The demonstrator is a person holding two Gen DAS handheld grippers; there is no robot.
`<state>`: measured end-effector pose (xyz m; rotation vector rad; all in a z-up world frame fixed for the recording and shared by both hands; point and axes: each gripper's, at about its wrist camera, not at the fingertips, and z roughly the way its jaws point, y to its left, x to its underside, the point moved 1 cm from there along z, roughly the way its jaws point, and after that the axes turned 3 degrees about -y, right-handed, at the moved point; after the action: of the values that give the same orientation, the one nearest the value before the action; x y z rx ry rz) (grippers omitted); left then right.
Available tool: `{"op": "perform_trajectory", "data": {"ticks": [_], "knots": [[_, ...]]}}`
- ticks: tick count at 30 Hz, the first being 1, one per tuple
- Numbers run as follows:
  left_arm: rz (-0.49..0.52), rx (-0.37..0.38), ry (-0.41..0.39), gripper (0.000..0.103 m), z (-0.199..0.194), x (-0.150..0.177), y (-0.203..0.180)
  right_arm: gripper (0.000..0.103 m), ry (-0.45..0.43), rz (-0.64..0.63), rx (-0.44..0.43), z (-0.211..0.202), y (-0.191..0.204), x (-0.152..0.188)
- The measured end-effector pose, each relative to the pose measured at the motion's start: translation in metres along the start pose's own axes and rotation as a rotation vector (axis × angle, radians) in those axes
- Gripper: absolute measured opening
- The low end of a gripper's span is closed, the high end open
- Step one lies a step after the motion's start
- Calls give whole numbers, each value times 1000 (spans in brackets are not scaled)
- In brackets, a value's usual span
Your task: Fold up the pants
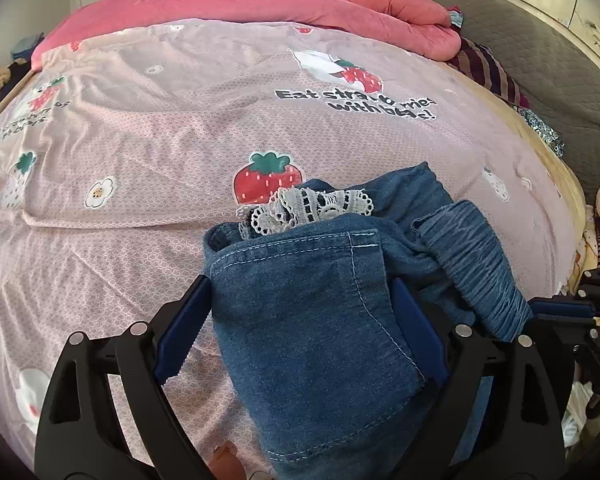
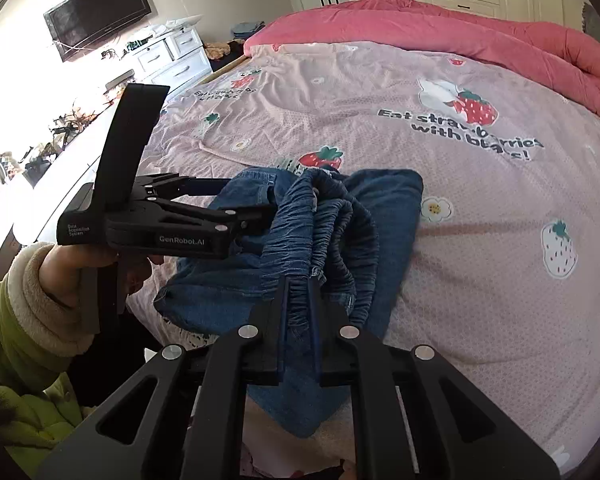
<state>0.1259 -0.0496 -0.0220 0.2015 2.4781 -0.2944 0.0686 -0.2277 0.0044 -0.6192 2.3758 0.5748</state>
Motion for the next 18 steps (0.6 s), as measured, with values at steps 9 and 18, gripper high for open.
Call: {"op": "perform_trajectory", "data": {"ticks": [9,18], "knots": [[-8,22,10,86,-2,5,4,8,20,-21,53,7,-5,14],[-23,32,18,92,-11,17,9,9,38,-13,57,15,-11,20]]}}
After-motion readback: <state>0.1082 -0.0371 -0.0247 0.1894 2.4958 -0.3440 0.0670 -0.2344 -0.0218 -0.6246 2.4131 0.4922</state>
